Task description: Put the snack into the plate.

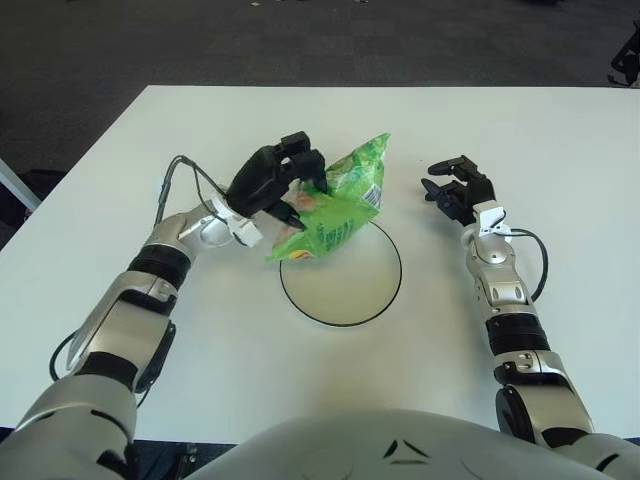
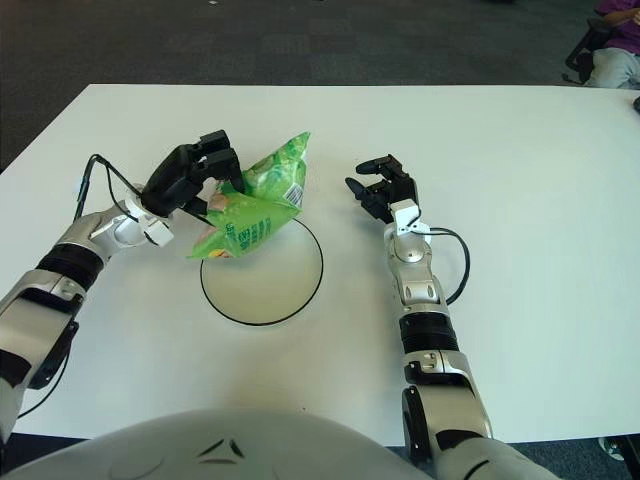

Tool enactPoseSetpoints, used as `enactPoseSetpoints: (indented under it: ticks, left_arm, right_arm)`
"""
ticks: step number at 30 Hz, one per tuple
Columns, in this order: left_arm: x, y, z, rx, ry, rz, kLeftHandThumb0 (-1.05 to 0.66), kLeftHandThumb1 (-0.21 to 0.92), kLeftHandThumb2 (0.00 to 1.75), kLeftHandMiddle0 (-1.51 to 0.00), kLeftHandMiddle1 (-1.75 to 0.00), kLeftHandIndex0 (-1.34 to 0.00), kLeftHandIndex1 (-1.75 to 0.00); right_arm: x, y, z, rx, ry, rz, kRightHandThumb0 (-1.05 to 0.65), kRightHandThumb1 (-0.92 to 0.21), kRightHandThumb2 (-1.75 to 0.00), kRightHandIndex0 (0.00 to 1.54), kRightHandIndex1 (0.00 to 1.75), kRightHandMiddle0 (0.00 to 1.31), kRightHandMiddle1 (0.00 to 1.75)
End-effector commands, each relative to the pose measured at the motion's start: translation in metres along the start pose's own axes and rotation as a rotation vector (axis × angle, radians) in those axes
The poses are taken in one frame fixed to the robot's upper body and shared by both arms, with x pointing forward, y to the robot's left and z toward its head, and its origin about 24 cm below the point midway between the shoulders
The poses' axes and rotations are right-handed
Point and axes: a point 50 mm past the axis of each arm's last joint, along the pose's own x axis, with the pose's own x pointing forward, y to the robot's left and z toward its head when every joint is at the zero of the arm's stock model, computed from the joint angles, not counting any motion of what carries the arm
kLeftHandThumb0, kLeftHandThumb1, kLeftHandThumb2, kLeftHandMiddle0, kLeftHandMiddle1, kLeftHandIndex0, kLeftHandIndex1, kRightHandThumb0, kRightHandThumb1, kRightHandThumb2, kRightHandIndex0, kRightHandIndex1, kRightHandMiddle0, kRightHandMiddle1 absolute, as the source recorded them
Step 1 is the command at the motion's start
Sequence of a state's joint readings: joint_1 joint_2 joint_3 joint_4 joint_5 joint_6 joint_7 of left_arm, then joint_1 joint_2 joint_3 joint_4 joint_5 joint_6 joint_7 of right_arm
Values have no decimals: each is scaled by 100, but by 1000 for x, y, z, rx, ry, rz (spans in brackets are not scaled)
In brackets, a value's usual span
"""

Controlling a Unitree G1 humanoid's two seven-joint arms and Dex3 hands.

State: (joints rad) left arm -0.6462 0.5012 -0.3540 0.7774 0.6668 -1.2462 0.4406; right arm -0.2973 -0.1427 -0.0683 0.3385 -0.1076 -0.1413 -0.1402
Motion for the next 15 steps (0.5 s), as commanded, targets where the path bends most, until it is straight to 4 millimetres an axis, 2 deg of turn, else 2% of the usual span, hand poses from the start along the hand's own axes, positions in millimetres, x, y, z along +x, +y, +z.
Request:
enactPoseSetpoints:
  ticks: [1,4,6,7,8,9,10,12,14,15]
  left_arm:
    - [3,12,-3,44,-13,-68,42,46,112,-49,-175,-59,-175]
    - [6,22,-3,131,5,-208,40,53,101,-47,-171,-53,-175]
    - [7,28,-1,177,33,-308,16,53,99,-48,-166,-45,-166]
    - [7,31,0,189,48,-351,13,59,87,-49,-161,-45,-159]
    - [7,32,2,199,62,-388,8,71,62,-53,-152,-46,-147]
    - [7,33,3,205,73,-411,5,78,46,-57,-143,-44,-142]
    - [7,34,4,212,83,-431,4,81,41,-58,-139,-44,-140]
    - [8,35,5,216,99,-456,-25,83,18,-59,-100,-44,-101]
    - [8,35,7,210,112,-471,-37,84,9,-63,-75,-47,-80]
    - [8,35,7,206,118,-478,-40,84,7,-64,-68,-47,-76]
  right_arm:
    - [3,-4,2,-9,-10,-9,-1,-92,-11,74,122,51,119]
    - [3,-5,2,-8,-10,-8,-1,-92,-11,74,122,51,119]
    - [3,-5,1,-7,-11,-8,-1,-92,-11,74,122,51,119]
    - [4,-5,1,-7,-10,-7,-1,-92,-11,74,122,51,119]
    - [4,-5,1,-6,-11,-7,-1,-92,-11,74,122,51,119]
    - [4,-5,1,-6,-11,-6,-1,-92,-11,74,122,51,119]
    - [4,-5,1,-6,-12,-5,-1,-92,-11,74,122,51,119]
    - [4,-5,1,-5,-15,-4,-1,-92,-11,74,122,51,119]
    - [4,-5,1,-4,-17,-4,-1,-92,-11,74,122,51,119]
    - [4,-5,1,-3,-18,-4,-1,-92,-11,74,122,51,119]
